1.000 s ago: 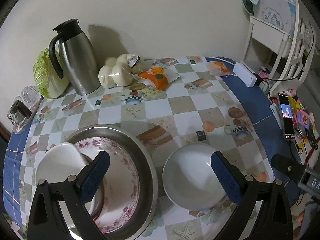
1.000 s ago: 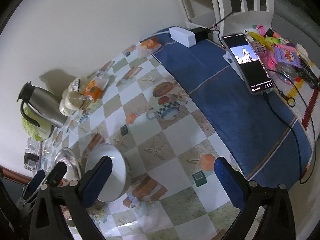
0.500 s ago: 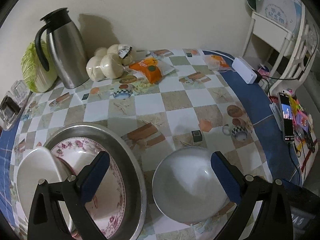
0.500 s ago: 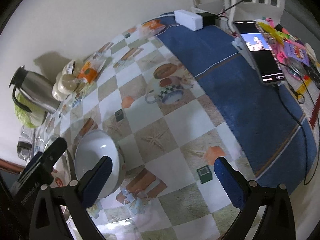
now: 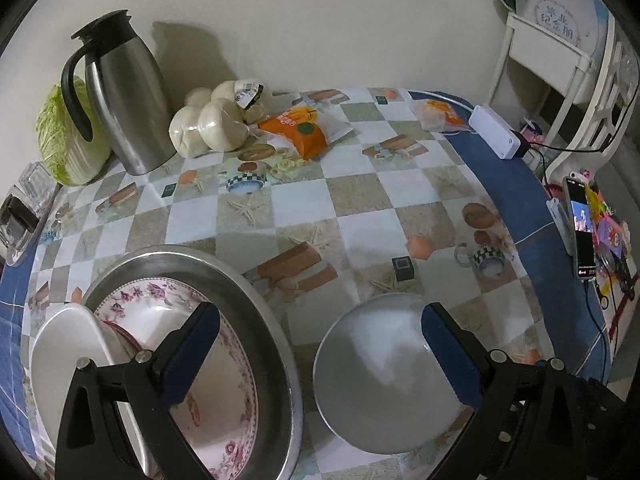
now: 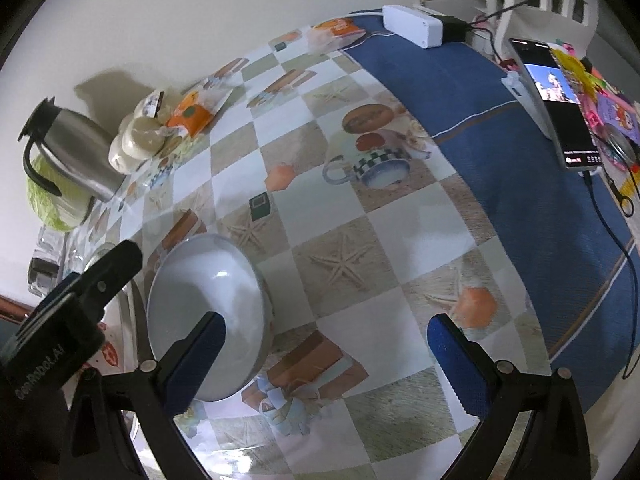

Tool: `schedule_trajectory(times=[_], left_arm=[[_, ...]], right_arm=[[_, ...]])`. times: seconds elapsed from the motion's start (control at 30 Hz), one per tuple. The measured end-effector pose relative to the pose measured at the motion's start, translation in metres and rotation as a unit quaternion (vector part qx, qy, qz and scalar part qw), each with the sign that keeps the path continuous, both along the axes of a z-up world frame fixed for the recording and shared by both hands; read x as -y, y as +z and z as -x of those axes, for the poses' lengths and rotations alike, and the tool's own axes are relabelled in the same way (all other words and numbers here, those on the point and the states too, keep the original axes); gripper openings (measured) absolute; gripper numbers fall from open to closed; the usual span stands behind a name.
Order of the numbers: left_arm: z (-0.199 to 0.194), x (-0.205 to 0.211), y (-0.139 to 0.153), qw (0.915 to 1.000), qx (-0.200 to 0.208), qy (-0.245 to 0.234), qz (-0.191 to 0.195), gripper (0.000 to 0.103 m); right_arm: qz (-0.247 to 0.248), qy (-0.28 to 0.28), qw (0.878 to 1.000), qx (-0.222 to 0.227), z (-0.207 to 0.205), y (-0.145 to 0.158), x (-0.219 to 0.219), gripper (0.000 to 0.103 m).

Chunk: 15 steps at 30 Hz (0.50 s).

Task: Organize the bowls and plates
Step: 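Move both tools to the white bowl beside the steel basin, then close both grippers on the white bowl rim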

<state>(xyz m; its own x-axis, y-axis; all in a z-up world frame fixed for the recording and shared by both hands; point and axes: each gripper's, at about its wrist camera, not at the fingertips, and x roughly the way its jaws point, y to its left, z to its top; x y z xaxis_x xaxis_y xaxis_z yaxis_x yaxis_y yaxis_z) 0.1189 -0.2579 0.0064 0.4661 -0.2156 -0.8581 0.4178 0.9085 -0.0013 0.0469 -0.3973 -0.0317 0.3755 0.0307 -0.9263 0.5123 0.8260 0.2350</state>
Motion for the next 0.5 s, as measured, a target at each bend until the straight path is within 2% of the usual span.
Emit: schedule_trajectory(times=[0.2, 0.3, 0.37, 0.5], left_arm=[[-0.001, 0.002, -0.006, 1.0, -0.004, -0.002, -0.007, 0.101], [-0.002, 0.0, -0.006, 1.0, -0.004, 0.0, -0.003, 0.101], [-0.002, 0.0, -0.006, 1.0, -0.004, 0.0, -0.002, 0.101], [-0.001, 0.0, -0.005, 1.0, -0.004, -0.001, -0.001, 0.101]], right_arm=[[-0.002, 0.008, 1.0, -0.004, -0.006, -0.007, -0.007, 0.086], [-0.005, 0.012, 1.0, -0.009, -0.008, -0.011, -0.011, 0.073], [-0.007, 0.011, 1.0, -0.008, -0.01, -0.013, -0.013, 0.058], [-0.001, 0.012, 1.0, -0.012, -0.012, -0.016, -0.016, 0.049]])
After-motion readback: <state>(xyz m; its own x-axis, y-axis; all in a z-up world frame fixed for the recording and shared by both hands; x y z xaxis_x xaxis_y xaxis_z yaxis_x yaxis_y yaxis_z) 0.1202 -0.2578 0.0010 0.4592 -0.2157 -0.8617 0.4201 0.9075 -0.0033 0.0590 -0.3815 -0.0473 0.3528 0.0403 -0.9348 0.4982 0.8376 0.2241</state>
